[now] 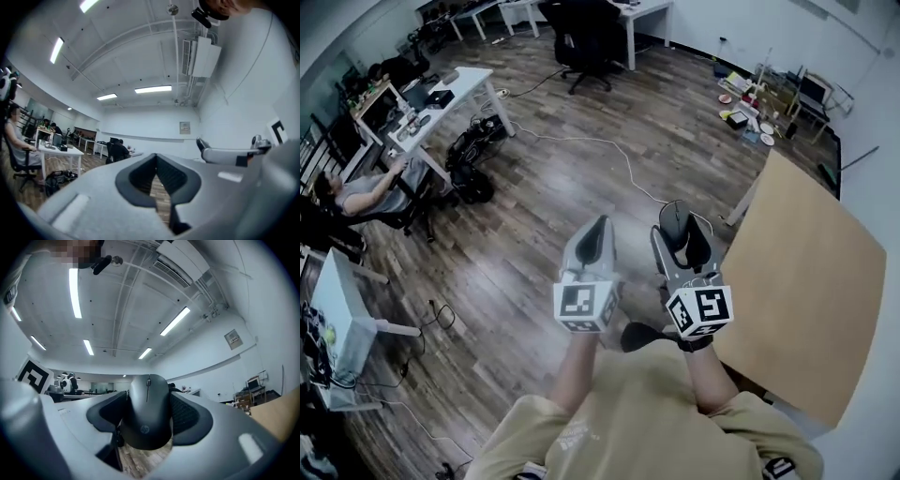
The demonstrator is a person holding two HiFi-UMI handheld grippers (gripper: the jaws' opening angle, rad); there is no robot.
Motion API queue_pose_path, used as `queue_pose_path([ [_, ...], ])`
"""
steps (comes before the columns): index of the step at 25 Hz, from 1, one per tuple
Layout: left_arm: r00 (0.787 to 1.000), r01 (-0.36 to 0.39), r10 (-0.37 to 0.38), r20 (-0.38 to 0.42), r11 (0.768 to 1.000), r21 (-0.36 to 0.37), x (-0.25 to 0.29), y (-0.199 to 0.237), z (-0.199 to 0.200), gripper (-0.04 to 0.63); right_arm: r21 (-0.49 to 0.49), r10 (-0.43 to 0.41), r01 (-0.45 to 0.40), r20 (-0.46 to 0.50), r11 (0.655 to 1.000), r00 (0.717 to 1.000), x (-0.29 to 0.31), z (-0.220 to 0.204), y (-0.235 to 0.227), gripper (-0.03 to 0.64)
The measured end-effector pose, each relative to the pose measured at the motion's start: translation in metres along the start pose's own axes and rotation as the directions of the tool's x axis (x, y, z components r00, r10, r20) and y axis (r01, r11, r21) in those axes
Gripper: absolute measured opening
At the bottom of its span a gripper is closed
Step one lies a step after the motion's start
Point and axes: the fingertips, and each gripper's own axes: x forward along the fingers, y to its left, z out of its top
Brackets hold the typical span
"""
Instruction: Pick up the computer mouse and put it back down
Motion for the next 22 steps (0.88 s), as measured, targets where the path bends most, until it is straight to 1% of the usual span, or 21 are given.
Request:
queue_pose_path([
  [2,0.999,-0.040,0.040,0.000,0.999,-0.004,0.000,0.017,-0.004,0.000,0.022,0.045,-0.045,-0.003,0.999,0.999,0.019,-0.010,0.007,0.296],
  [4,0.998,-0.060,0.059,-0.013,0.998,-0.007,0.011,0.036,-0.009,0.000,0.046,0.073,-0.073,-0.009,0.996,0.997,0.046,-0.018,0.010,0.296],
  [6,0.997,-0.067,0.067,-0.035,0.998,-0.008,0.032,0.055,-0.016,0.000,0.063,0.083,-0.082,-0.014,0.995,0.996,0.075,-0.025,0.006,0.296],
  [8,0.997,-0.063,0.063,-0.052,0.998,-0.008,0.064,0.069,-0.023,0.000,0.068,0.073,-0.072,-0.011,0.995,0.997,0.103,-0.030,-0.008,0.296],
  [13,0.999,-0.003,0.002,-0.036,1.000,-0.007,0.181,0.083,-0.033,0.000,0.055,0.048,-0.048,0.009,0.997,0.999,0.180,-0.036,-0.066,0.296],
  [16,0.999,0.032,-0.033,-0.039,0.999,-0.006,0.253,0.091,-0.033,0.000,0.030,0.019,-0.020,0.031,0.999,0.999,0.221,-0.026,-0.106,0.296],
  [19,0.996,0.079,-0.079,-0.038,0.997,0.001,0.313,0.083,-0.031,0.000,0.023,-0.031,0.030,0.057,0.999,0.998,0.247,-0.014,-0.156,0.296],
  [22,0.991,0.126,-0.126,-0.047,0.992,0.005,0.358,0.068,-0.033,0.000,0.017,-0.093,0.092,0.073,0.996,0.993,0.261,-0.005,-0.200,0.296],
])
